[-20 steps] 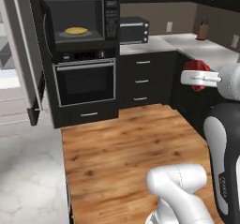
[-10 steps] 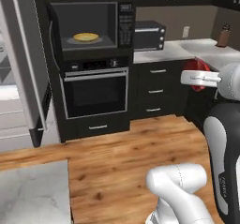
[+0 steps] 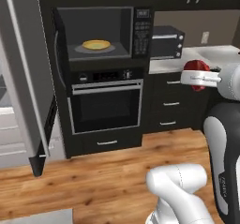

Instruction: Transport the steak from the fridge to the microwave and turn on the microwave.

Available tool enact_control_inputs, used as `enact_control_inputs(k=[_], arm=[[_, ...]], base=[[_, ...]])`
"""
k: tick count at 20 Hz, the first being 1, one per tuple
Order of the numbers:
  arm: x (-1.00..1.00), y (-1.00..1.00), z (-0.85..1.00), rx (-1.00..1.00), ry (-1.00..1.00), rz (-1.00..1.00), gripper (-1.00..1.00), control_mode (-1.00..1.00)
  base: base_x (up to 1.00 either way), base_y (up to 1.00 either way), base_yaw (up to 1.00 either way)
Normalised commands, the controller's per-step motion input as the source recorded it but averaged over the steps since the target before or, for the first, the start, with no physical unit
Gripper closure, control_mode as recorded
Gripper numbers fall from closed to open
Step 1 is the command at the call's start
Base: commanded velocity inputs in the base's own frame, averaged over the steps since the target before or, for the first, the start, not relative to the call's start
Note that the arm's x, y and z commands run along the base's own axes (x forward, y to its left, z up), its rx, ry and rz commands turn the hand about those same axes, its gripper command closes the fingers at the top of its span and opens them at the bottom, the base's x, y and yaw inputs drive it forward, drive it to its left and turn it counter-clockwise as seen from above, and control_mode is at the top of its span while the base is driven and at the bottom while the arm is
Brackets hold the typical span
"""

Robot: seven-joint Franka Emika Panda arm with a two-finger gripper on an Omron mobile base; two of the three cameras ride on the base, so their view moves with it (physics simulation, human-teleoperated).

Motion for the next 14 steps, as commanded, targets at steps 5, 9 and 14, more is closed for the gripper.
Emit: enact_control_inputs(k=[5, 9, 14], arm=[[0.00, 0.00, 0.00, 0.00, 0.00, 0.00, 1.00, 1.00], [0.00, 0.00, 0.00, 0.00, 0.00, 0.00, 1.00, 1.00], [0.00, 0.00, 0.00, 0.00, 0.00, 0.00, 1.00, 1.00]], base=[[0.81, 0.00, 0.14], [0.80, 0.00, 0.16], [0.77, 0.00, 0.19]])
